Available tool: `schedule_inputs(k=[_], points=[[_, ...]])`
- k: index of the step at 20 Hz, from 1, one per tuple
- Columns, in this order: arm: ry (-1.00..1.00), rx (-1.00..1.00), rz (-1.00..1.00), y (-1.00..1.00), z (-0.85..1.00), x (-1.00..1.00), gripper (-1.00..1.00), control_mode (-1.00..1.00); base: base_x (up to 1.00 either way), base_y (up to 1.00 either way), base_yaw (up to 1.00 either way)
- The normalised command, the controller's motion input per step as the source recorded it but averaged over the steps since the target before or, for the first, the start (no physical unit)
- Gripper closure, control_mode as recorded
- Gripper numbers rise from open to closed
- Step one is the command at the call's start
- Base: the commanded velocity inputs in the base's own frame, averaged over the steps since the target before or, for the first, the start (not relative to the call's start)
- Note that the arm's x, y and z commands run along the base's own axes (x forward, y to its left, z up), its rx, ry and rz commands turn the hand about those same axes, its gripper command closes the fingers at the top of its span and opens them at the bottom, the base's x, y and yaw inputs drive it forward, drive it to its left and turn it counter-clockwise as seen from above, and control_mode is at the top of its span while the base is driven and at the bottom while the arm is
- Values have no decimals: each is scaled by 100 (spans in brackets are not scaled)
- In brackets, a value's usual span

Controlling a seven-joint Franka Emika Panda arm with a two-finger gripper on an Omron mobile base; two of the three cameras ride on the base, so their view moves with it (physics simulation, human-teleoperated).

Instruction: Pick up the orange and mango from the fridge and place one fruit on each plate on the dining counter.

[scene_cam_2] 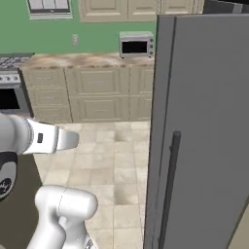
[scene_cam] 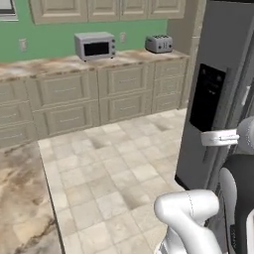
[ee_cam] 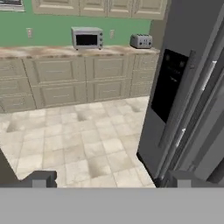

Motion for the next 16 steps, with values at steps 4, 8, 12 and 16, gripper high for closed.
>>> schedule_inputs(k=[4,8,12,16], points=[[0,0,0,0,0,0,-100,100,78,15,-61],[0,0,0,0,0,0,-100,100,61,24,-69],[0,0,0,0,0,0,-100,100,55,24,-72],[0,0,0,0,0,0,-100,100,56,27,-74]])
